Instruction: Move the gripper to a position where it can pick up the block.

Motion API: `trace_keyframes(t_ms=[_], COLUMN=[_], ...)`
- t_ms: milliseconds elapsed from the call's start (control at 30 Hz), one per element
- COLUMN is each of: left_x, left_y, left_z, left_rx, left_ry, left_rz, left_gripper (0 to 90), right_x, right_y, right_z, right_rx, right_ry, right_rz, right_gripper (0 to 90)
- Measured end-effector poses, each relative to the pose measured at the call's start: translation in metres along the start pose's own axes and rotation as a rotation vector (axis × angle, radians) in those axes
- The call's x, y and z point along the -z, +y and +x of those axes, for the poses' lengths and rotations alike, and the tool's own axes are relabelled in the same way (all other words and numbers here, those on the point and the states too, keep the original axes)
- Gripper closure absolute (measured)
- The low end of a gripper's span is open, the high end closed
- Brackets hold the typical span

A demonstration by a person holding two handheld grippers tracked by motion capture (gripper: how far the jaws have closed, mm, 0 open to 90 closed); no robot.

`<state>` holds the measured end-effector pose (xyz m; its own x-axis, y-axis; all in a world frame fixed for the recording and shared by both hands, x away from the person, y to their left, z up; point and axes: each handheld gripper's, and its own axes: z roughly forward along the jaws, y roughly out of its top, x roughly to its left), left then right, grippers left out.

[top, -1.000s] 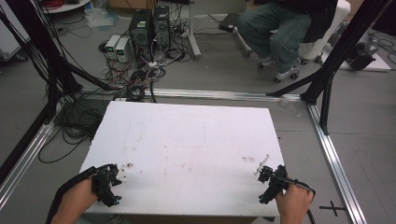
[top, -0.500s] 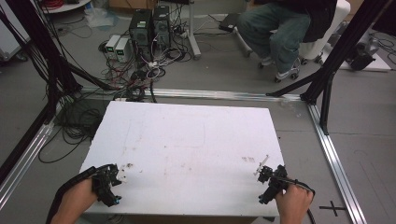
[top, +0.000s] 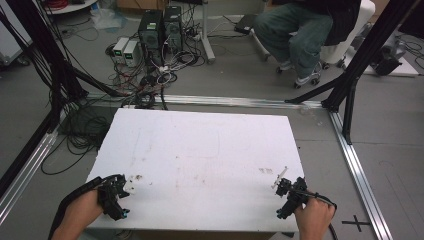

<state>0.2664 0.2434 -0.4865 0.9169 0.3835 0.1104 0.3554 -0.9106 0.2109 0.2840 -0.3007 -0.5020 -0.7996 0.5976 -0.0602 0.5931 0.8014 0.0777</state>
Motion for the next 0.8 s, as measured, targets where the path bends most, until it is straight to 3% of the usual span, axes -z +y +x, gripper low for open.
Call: trace_keyframes(t_ms=[100, 467, 800], left_x=[0.000, 0.001, 0.011], left_y=[0.000, 0.000, -0.004], left_z=[0.001, 0.008, 0.017], left_rx=[-0.011, -0.112, -0.148], left_ry=[0.016, -0.023, -0.020], left_rz=[0.004, -0.011, -0.011], left_gripper=[22.7, 22.7, 22.7], right_x=[0.000, 0.000, 0.000], right_y=[0.000, 0.000, -0.001], right_z=[0.000, -0.001, -0.001], right_rx=[0.001, -0.005, -0.007], right_ry=[0.000, 0.001, 0.003], right_rz=[-0.004, -0.010, -0.014], right_gripper=[2.1, 2.0, 2.0])
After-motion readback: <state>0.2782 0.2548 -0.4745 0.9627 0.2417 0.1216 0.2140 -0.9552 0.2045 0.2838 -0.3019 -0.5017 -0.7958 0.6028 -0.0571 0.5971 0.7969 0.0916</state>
